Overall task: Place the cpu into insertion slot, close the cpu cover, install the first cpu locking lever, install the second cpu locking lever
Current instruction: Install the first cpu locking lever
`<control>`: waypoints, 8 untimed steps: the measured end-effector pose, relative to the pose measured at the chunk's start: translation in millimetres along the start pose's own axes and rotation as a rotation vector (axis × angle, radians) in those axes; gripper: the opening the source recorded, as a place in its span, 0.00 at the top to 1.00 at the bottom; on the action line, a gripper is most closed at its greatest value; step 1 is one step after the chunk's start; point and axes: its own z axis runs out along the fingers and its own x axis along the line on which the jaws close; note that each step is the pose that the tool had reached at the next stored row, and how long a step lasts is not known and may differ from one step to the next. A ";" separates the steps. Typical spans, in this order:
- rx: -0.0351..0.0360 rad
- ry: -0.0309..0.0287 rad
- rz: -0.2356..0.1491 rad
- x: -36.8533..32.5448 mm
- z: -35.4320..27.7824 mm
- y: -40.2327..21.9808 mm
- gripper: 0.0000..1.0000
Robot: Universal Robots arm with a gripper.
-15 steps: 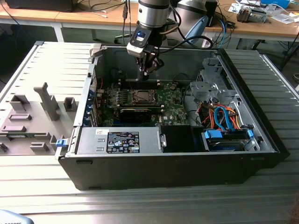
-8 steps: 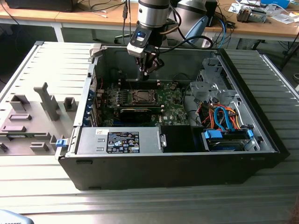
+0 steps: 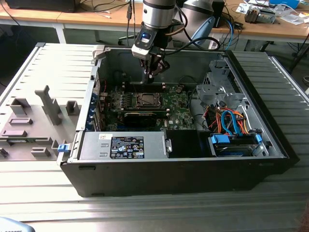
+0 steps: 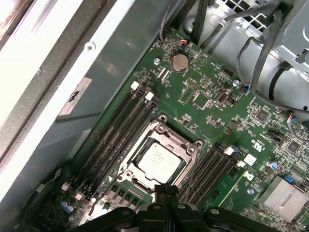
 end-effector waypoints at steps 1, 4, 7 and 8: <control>0.0000 -0.0001 -0.001 0.0 0.0 0.0 0.89; -0.0001 -0.0003 -0.004 0.0 0.0 0.0 0.89; -0.0001 -0.0005 -0.007 0.0 0.0 0.0 0.89; -0.0001 -0.0006 -0.008 0.0 0.0 0.0 0.89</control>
